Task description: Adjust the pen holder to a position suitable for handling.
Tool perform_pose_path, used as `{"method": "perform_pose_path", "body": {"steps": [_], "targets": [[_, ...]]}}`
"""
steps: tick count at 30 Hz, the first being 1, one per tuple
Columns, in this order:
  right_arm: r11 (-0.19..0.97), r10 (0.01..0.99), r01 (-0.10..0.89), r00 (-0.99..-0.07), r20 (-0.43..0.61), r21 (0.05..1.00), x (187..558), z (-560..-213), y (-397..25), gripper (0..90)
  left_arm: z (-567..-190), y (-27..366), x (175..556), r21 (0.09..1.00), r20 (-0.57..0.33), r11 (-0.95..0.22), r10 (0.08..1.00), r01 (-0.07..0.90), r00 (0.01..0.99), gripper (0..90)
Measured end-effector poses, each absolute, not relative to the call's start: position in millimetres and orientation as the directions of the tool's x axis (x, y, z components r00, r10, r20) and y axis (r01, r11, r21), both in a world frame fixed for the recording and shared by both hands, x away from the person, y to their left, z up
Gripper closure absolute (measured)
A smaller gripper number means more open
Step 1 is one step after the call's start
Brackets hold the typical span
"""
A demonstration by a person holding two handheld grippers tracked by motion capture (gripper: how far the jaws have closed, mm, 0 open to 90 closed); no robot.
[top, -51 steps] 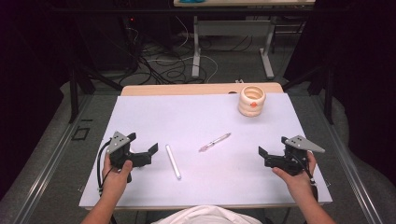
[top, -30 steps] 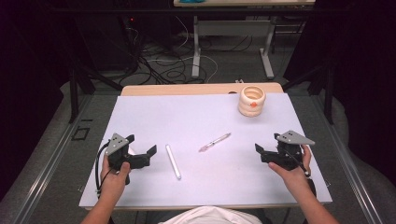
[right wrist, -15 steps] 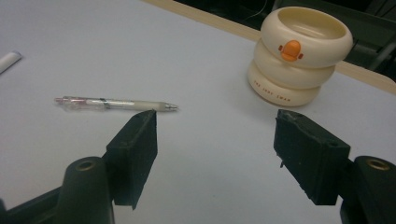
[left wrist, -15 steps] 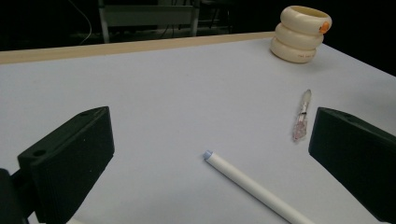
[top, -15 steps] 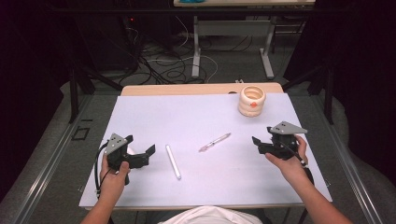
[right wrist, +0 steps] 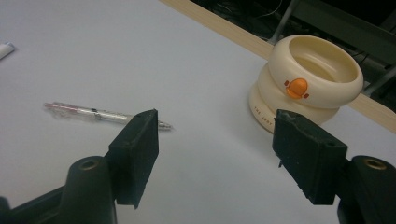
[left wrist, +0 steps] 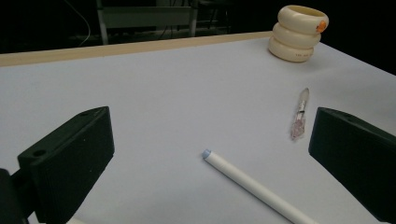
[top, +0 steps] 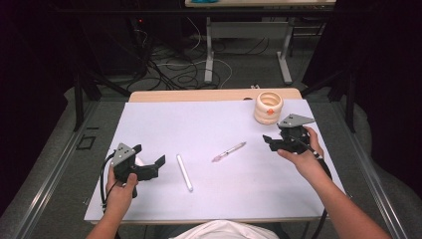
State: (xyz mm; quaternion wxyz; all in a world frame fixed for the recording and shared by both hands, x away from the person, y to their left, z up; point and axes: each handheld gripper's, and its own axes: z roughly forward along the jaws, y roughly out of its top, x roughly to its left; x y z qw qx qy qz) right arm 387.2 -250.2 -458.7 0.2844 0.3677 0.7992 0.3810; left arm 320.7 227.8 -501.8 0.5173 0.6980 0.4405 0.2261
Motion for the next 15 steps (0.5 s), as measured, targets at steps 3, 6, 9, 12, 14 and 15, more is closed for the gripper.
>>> {"method": "perform_pose_path", "body": {"steps": [3, 6, 9, 12, 14, 15], "targets": [[0.444, 0.802, 0.377, -0.571, -0.173, 0.813, 394, -457, -248, 31.1, -502, 228, 321, 0.922, -0.145, -0.070, 0.850, 0.380, 0.507, 0.2], [0.456, 0.796, 0.371, -0.576, -0.184, 0.809, 399, -455, -247, 31.1, -502, 228, 321, 0.921, -0.129, -0.088, 0.850, 0.380, 0.510, 0.2], [0.500, 0.778, 0.356, -0.585, -0.228, 0.790, 409, -451, -244, 31.1, -503, 227, 321, 0.919, -0.137, -0.084, 0.848, 0.385, 0.512, 0.2], [0.526, 0.772, 0.355, -0.581, -0.258, 0.773, 416, -446, -242, 31.1, -503, 227, 321, 0.920, -0.128, -0.093, 0.848, 0.382, 0.514, 0.2], [0.546, 0.762, 0.351, -0.586, -0.276, 0.761, 422, -442, -241, 31.1, -503, 228, 320, 0.919, -0.131, -0.090, 0.850, 0.384, 0.511, 0.2], [0.555, 0.756, 0.345, -0.589, -0.286, 0.757, 425, -440, -240, 31.1, -503, 228, 320, 0.918, -0.135, -0.087, 0.849, 0.386, 0.511, 0.2]]}}
